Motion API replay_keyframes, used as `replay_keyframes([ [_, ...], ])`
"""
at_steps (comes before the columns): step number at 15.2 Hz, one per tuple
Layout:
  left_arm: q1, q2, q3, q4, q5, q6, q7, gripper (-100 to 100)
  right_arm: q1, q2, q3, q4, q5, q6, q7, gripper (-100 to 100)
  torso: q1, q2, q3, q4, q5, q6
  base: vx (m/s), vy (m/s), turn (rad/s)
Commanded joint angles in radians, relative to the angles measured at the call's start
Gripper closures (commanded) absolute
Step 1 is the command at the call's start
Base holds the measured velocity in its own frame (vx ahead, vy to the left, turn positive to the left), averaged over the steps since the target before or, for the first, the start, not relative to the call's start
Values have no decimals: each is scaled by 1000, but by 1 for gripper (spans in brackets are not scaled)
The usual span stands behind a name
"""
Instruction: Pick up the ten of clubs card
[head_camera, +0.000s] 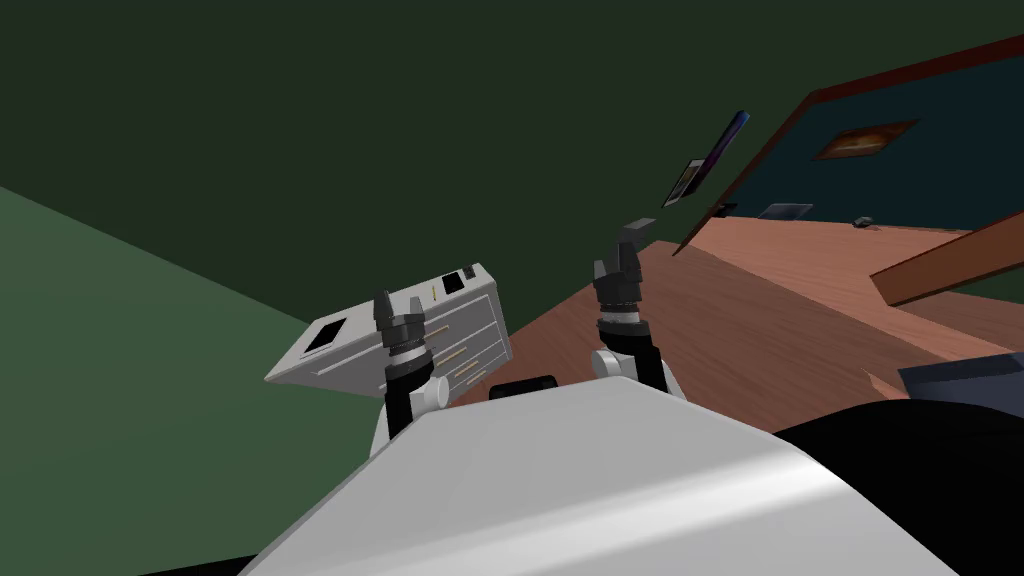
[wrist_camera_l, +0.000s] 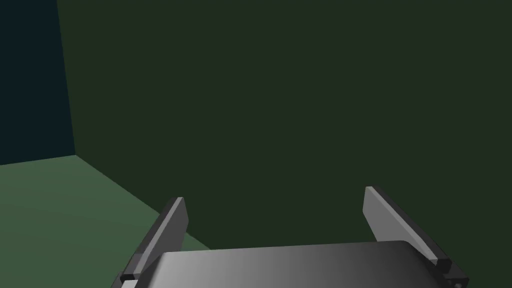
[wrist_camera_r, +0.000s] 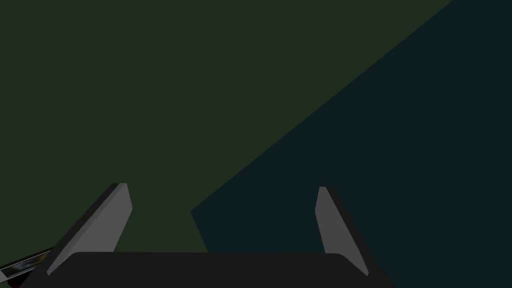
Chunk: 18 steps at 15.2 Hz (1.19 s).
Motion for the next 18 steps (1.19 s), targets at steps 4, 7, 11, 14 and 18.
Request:
replay_keyframes([
  [4,-4,89,15,-2,25,29,16,-100,0,0,0,0,0,0,0,0,-1,-2,-1,0,0,0,23,-23,17],
  [7,-10,156,41,-5,68,78,43,-100,0,0,0,0,0,0,0,0,-3,-3,-2,-1,-1,0,58,-60,46],
  [11,-19,206,76,-10,128,147,81,-100,0,0,0,0,0,0,0,0,-6,-6,-4,-1,-1,0,86,-88,47],
  [14,-26,231,105,-14,176,201,111,-100,0,0,0,0,0,0,0,0,-6,-6,-4,-1,-1,0,86,-88,54],
  [18,-33,250,136,-18,229,264,145,-100,0,0,0,0,0,0,0,0,-9,-8,-5,-2,-2,0,98,-111,59],
])
